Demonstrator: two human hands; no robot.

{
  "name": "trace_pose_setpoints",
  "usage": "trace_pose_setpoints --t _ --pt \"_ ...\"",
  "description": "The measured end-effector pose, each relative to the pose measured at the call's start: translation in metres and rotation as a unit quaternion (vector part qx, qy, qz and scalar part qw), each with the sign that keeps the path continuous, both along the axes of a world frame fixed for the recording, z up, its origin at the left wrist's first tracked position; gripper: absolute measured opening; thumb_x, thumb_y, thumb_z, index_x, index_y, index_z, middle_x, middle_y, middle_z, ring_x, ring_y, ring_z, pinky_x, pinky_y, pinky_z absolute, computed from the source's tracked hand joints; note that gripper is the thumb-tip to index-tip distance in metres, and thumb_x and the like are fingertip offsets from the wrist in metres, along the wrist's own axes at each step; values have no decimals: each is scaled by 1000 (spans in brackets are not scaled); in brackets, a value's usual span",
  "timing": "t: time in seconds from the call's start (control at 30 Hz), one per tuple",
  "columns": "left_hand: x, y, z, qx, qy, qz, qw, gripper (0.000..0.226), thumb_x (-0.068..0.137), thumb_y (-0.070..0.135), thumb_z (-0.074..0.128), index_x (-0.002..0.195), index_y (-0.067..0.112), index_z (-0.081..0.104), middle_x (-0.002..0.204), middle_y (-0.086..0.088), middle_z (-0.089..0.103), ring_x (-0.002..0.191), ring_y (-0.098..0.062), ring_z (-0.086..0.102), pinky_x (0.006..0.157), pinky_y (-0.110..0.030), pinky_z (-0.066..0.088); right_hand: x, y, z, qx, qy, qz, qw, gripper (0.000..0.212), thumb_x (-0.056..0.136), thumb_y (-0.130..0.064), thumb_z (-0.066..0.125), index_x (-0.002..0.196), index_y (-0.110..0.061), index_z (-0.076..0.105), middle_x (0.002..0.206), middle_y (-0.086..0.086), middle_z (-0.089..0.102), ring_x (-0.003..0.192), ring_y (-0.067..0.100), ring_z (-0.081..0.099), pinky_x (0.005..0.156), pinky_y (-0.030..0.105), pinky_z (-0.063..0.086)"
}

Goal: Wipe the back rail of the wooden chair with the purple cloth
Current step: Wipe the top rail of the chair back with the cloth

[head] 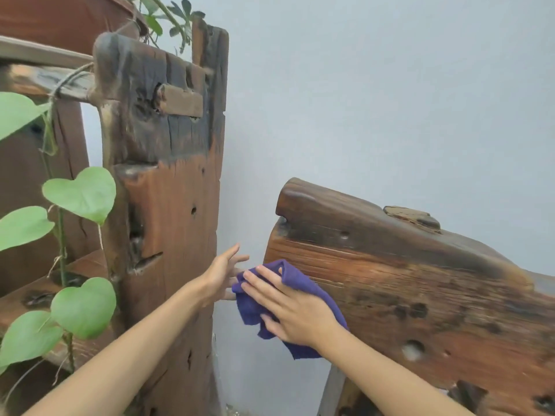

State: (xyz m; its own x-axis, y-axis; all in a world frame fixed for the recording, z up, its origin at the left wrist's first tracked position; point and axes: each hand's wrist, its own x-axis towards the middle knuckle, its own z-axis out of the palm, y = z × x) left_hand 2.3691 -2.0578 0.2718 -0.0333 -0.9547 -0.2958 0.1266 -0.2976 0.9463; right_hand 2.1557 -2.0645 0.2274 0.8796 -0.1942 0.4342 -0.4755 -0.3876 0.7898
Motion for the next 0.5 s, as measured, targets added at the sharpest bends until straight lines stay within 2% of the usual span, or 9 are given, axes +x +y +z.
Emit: trace_pose_setpoints --t 0.07,0.1,0.17,0.23,0.27,0.33,0.37,0.43,0.5 --pt "16 3 11 -18 -51 8 998 59 102 60 31 145 23 50 140 -16 56 120 -33 58 100 -50 44 -32 -1 7 21 60 18 998 77 102 -46 46 165 -15 17 173 10 14 160 33 2 130 48 -6" --pt "21 3 21 -46 -60 25 997 58 102 58 33 146 23 48 143 -16 54 122 -34 56 98 -50 43 -48 0 14 42 50 25 998 75 101 -47 46 165 -20 18 174 8 14 161 32 5 130 47 -2" --pt "21 6 48 -118 -79 59 988 54 104 51 38 149 22 45 148 -14 50 126 -33 53 97 -50 42 -79 4 33 60 -24 22 998 70 100 -47 47 164 -30 24 173 2 17 161 28 11 130 46 6" --pt "1 12 70 -221 -155 67 960 51 105 47 38 151 26 41 156 -7 43 137 -28 46 106 -50 41 -108 9 48 42 -133 1 990 67 98 -49 48 162 -38 29 172 -3 21 160 25 18 128 44 13" --pt "-14 16 79 -287 -229 67 928 51 105 48 37 152 28 39 160 -2 39 143 -24 41 113 -50 37 -121 10 54 22 -185 -11 983 67 96 -50 50 160 -41 31 172 -5 23 159 24 21 127 44 16" --pt "-51 23 93 -408 -374 69 830 59 102 49 36 156 24 33 166 2 28 150 -18 30 123 -47 27 -141 15 58 -16 -273 -51 961 67 94 -50 53 158 -43 34 171 -4 26 158 23 24 126 45 16" --pt "-65 24 100 -440 -421 81 789 63 102 47 37 158 19 29 168 1 23 152 -18 25 124 -46 24 -144 15 56 -28 -322 -67 944 67 94 -50 51 158 -43 35 171 -3 26 158 24 23 126 45 15" --pt "-90 22 114 -452 -503 102 729 60 104 41 34 158 16 26 169 1 21 155 -22 19 124 -53 20 -148 21 44 -37 -442 -112 889 64 97 -49 45 159 -40 34 171 2 25 159 26 19 127 47 13" --pt "-105 18 125 -431 -584 112 678 54 105 40 30 152 16 39 164 -1 34 157 -27 16 123 -60 16 -140 27 22 -21 -561 -150 814 61 100 -45 43 159 -33 36 170 7 26 160 28 15 127 51 12"
